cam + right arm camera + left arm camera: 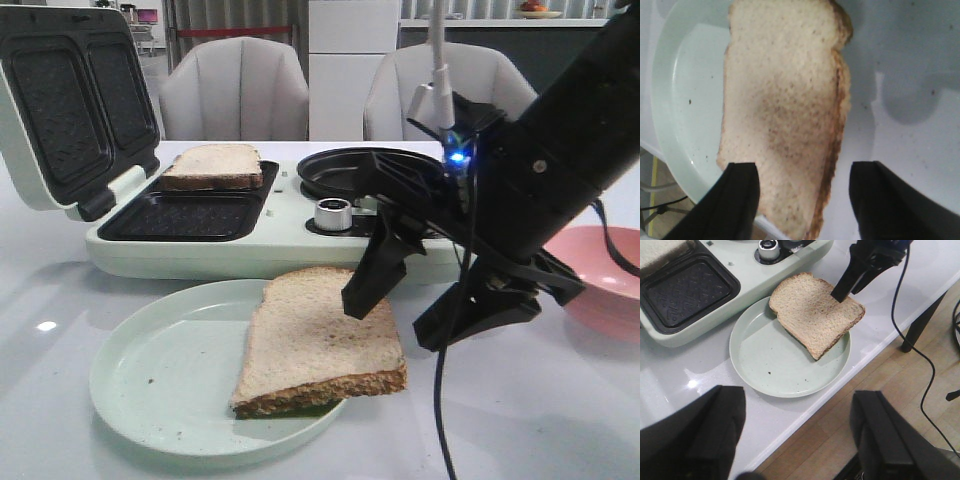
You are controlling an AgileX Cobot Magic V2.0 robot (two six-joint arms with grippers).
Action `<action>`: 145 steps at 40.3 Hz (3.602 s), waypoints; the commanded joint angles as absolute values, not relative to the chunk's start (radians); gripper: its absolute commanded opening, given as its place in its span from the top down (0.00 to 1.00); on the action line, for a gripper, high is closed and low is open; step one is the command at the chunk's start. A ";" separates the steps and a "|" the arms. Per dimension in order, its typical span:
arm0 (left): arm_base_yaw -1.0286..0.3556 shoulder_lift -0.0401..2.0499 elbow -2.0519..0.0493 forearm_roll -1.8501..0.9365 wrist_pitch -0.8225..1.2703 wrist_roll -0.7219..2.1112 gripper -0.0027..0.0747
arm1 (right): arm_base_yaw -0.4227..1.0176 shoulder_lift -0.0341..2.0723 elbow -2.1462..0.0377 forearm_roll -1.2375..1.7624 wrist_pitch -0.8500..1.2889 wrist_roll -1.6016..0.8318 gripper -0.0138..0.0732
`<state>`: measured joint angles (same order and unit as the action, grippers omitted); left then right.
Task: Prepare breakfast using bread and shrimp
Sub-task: 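Reach the right gripper down and grasp the remaining bread slice, then carry the bread slice with the right gripper onto the first slice, then release the bread slice and raise the right gripper away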
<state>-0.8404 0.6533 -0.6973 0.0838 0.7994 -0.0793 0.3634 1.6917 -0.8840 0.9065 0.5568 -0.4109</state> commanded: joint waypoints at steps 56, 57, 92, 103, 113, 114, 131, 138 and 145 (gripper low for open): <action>-0.847 0.658 -0.728 0.086 0.726 -0.080 0.32 | 0.383 1.487 -1.068 0.971 0.524 -0.474 0.80; -0.847 0.658 -0.728 0.086 0.726 -0.080 0.32 | 0.388 1.501 -1.082 0.974 0.522 -0.474 0.80; -0.847 0.658 -0.728 0.085 0.726 -0.080 0.32 | 0.461 2.087 -1.743 1.128 0.498 -0.474 0.54; -0.847 0.658 -0.728 0.085 0.726 -0.080 0.32 | 0.442 2.090 -1.743 1.082 0.529 -0.483 0.24; -0.847 0.658 -0.728 0.087 0.726 -0.080 0.32 | 0.396 2.039 -1.743 0.966 0.689 -0.479 0.25; -0.847 0.658 -0.728 0.087 0.726 -0.080 0.32 | 0.392 2.026 -1.743 0.945 0.703 -0.473 0.25; -0.847 0.658 -0.728 0.087 0.726 -0.080 0.32 | 0.406 1.729 -1.682 0.252 0.902 -0.098 0.25; -0.847 0.658 -0.728 0.087 0.726 -0.080 0.32 | 0.407 1.537 -1.499 0.049 0.894 0.011 0.34; -0.847 0.658 -0.728 0.087 0.726 -0.080 0.32 | 0.407 1.346 -1.309 0.000 0.873 0.023 0.40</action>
<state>-0.8404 0.6533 -0.6973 0.0838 0.7994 -0.0772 0.4065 1.4674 -1.3533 0.0226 0.9255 0.0153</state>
